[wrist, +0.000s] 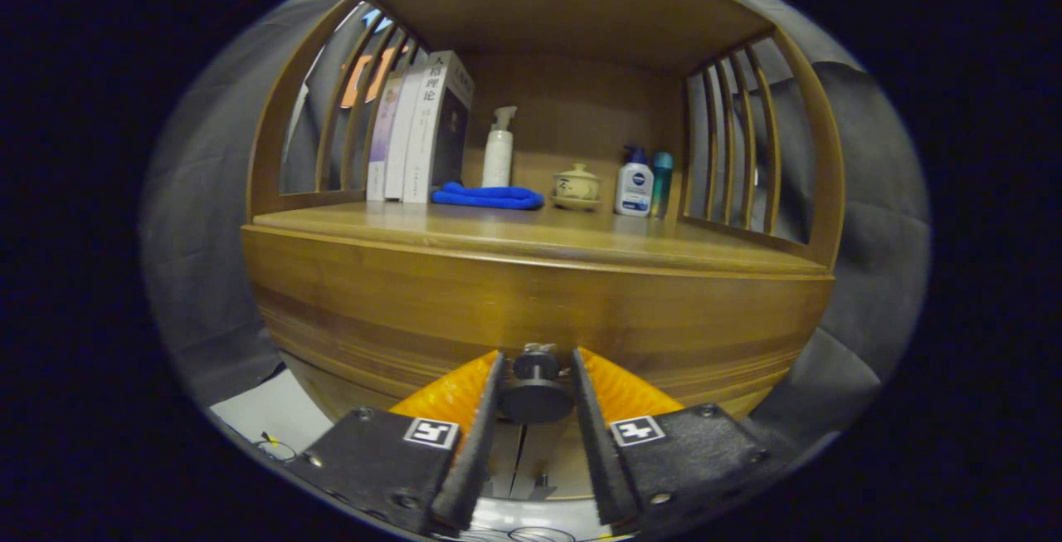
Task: Pull open the drawer, take out the items inside it, and place them on the countertop above the cabinet.
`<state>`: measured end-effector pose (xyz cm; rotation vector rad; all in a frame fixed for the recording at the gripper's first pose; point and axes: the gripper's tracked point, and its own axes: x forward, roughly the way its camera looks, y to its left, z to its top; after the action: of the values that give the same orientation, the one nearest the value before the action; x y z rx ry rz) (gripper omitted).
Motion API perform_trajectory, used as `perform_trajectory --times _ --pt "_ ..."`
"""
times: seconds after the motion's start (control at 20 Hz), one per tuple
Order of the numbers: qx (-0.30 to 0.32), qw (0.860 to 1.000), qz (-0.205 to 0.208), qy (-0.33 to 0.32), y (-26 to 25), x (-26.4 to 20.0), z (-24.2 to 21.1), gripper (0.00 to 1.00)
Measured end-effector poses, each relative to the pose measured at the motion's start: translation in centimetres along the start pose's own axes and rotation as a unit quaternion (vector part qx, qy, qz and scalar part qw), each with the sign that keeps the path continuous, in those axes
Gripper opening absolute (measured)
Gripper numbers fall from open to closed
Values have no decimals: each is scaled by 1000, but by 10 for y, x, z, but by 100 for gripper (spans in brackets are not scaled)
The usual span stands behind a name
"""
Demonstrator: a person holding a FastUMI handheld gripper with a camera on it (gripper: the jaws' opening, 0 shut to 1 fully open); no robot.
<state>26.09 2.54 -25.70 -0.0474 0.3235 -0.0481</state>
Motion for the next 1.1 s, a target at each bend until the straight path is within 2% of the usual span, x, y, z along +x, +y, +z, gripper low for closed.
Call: perform_trajectory --times 0.05,0.25,0.5,1.1 --pt "8 1000 -1 1 1 -3 1 48" --pt "43 999 3 22 2 -6 -1 38" --pt "39 999 -3 21 3 -31 -8 36" --pt "38 999 4 30 -3 -128 -34 36"
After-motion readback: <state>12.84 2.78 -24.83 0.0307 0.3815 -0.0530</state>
